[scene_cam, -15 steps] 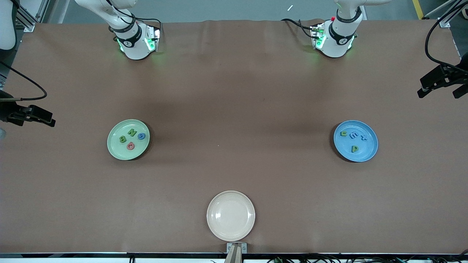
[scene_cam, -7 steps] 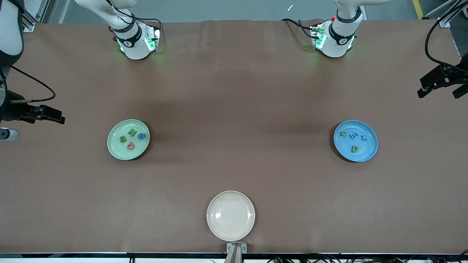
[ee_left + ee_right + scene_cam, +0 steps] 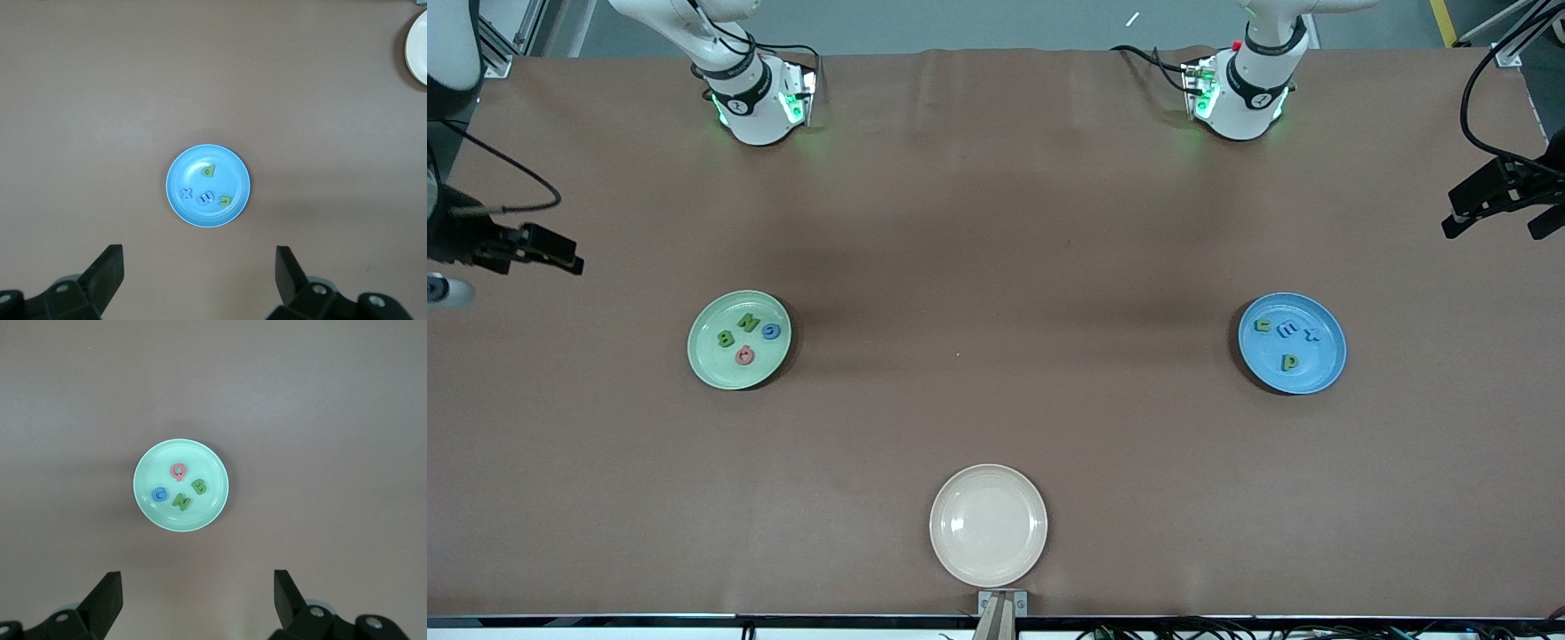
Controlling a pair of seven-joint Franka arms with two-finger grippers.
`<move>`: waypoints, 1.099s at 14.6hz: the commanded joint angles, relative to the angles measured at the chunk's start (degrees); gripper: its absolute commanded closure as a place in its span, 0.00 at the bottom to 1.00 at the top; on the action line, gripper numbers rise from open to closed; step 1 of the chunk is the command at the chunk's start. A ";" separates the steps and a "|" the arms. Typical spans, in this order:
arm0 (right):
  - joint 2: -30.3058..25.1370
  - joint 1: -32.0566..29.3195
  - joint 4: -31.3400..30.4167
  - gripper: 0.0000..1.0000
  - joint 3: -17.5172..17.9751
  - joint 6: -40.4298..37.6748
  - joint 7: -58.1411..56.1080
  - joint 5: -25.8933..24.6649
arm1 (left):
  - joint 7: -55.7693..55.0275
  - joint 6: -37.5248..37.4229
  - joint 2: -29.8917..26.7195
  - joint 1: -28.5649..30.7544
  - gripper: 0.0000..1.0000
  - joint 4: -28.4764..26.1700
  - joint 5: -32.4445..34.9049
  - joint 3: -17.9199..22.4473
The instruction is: Sort upper and lower case letters into plates
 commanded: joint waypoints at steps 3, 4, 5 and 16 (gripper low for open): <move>-8.11 -0.23 -8.20 0.00 0.32 0.84 0.37 -0.85 | 0.32 -1.13 -0.10 -0.03 0.00 0.87 -0.67 -0.01; -9.07 -0.23 -9.52 0.00 0.32 1.10 0.37 -0.85 | 0.23 -1.13 -0.10 -0.03 0.00 0.87 -0.67 -0.01; -10.04 -0.23 -10.84 0.00 0.32 1.63 0.37 -0.85 | 0.23 -1.13 -0.10 -0.03 0.00 0.87 -0.67 -0.01; -11.37 -0.23 -10.68 0.00 0.14 1.72 0.45 -0.85 | 0.05 -1.13 -0.10 -0.03 0.00 0.87 -0.76 -0.01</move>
